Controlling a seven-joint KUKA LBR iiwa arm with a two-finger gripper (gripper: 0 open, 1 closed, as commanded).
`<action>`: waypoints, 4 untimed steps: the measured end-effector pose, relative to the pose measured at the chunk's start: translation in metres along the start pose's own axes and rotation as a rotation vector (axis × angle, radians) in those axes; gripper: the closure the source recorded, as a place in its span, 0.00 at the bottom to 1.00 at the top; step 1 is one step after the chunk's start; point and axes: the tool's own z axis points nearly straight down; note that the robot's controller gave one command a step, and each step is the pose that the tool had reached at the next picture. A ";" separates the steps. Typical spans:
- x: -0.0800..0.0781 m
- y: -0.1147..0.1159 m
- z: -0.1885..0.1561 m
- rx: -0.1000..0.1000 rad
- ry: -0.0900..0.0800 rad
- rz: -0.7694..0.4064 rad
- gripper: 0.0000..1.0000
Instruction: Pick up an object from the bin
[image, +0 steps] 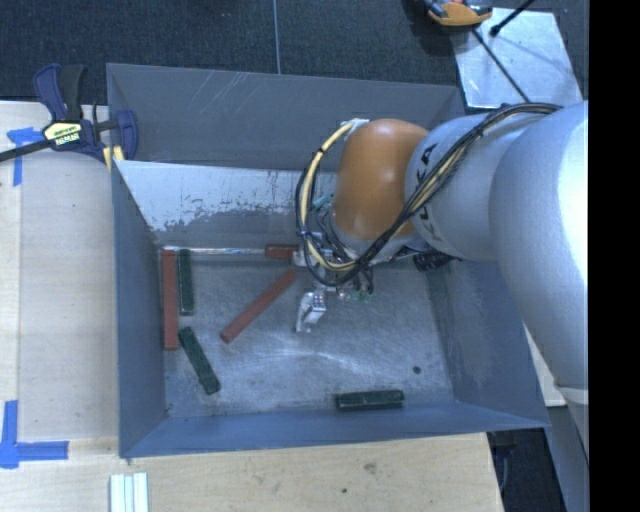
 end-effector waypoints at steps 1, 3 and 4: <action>0.000 0.000 0.000 0.000 -0.001 0.000 0.00; -0.020 0.061 -0.003 0.002 -0.035 -0.282 1.00; -0.006 0.059 -0.159 0.000 -0.023 -0.345 1.00</action>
Offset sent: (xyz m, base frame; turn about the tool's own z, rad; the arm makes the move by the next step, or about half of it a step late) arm 0.0194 0.0609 -0.0053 -0.2841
